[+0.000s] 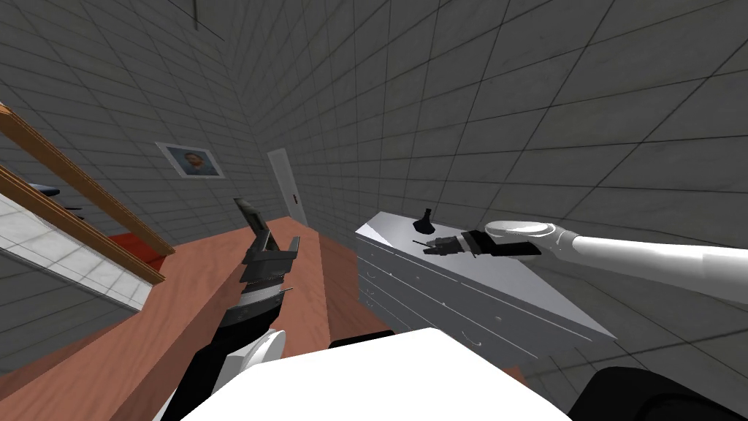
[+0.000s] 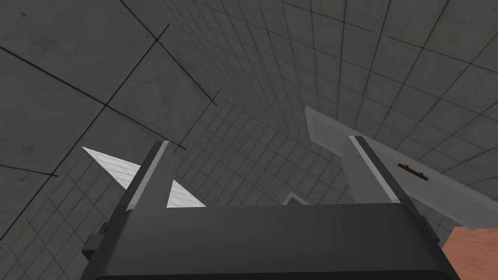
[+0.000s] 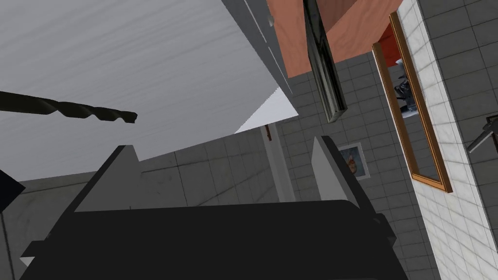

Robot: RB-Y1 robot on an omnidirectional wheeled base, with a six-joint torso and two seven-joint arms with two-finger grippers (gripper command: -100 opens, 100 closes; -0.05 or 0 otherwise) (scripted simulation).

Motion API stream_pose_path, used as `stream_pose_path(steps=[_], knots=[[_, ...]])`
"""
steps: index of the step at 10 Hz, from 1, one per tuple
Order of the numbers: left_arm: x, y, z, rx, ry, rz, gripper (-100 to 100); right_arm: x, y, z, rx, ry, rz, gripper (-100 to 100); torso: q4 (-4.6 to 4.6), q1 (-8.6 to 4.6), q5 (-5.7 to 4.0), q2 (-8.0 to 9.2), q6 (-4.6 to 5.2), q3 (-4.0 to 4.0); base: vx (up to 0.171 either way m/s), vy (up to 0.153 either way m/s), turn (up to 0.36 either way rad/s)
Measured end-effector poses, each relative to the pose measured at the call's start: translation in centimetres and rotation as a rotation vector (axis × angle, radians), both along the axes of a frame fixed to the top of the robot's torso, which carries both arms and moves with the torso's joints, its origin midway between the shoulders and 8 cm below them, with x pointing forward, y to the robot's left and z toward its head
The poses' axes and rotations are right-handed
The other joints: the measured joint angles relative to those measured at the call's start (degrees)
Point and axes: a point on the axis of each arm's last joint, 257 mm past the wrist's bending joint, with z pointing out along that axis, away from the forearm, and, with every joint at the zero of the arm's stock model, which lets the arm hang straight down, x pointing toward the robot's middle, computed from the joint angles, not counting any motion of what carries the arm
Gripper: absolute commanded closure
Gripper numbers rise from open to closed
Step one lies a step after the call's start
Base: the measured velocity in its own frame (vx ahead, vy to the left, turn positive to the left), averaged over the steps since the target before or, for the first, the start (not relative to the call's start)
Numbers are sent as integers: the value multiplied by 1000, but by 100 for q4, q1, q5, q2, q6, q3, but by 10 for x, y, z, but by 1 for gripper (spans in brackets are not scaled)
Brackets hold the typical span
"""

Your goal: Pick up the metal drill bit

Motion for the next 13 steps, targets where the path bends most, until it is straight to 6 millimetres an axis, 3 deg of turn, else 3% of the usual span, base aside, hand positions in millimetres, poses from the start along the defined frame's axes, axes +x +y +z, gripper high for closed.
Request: stream_pose_path(steps=[13], knots=[[0,0,0,0,0,0,0,11,-45,-26,-433,166,127,-100,0,3,0,1,0,0,15,-17,63]])
